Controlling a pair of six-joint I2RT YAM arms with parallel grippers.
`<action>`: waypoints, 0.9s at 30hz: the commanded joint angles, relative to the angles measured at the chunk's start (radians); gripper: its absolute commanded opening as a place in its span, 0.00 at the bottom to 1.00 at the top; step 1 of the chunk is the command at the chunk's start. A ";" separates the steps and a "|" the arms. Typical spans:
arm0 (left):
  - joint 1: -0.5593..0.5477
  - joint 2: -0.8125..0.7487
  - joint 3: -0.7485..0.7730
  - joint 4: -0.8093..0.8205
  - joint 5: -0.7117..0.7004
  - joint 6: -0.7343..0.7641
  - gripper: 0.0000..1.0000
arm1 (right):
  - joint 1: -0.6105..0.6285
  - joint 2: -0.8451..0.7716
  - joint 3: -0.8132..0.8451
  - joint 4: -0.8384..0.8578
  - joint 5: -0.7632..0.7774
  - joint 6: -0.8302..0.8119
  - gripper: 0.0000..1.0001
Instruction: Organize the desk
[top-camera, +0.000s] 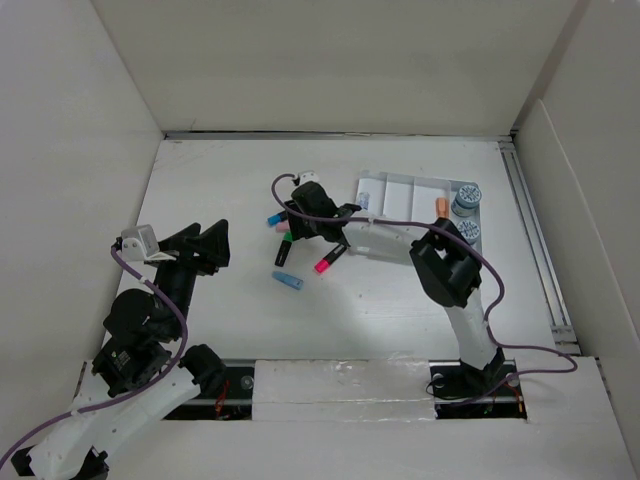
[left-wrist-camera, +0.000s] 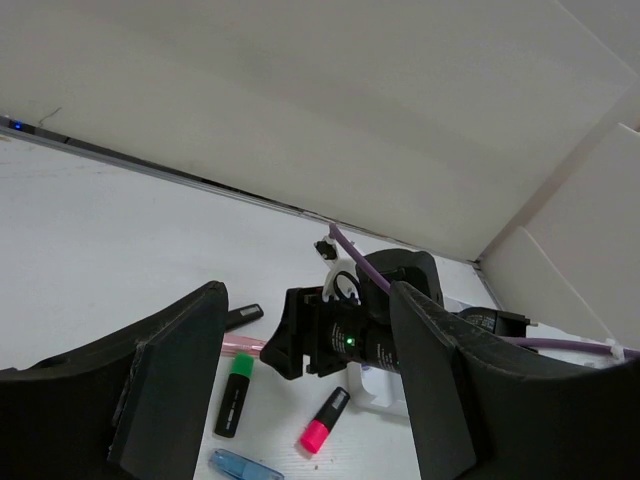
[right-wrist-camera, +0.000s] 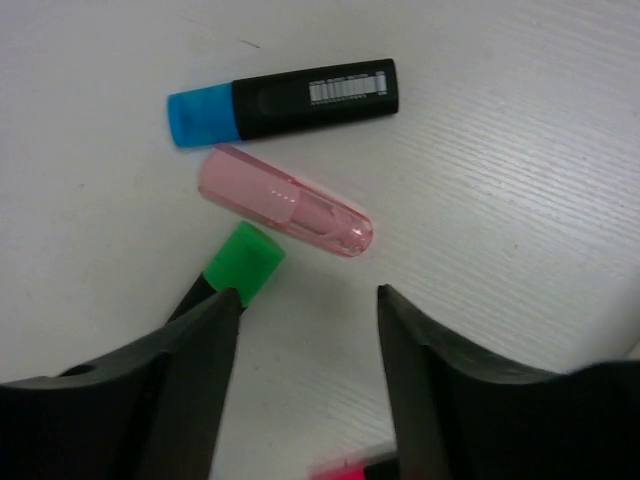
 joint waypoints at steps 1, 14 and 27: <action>0.002 -0.007 -0.007 0.039 0.007 0.006 0.61 | -0.029 0.027 0.043 -0.047 0.038 -0.031 0.66; 0.002 0.002 -0.004 0.037 0.008 0.006 0.61 | -0.051 0.163 0.219 -0.162 -0.072 -0.140 0.74; 0.002 0.001 -0.007 0.042 0.002 0.009 0.61 | -0.041 0.234 0.313 -0.141 -0.189 -0.193 0.70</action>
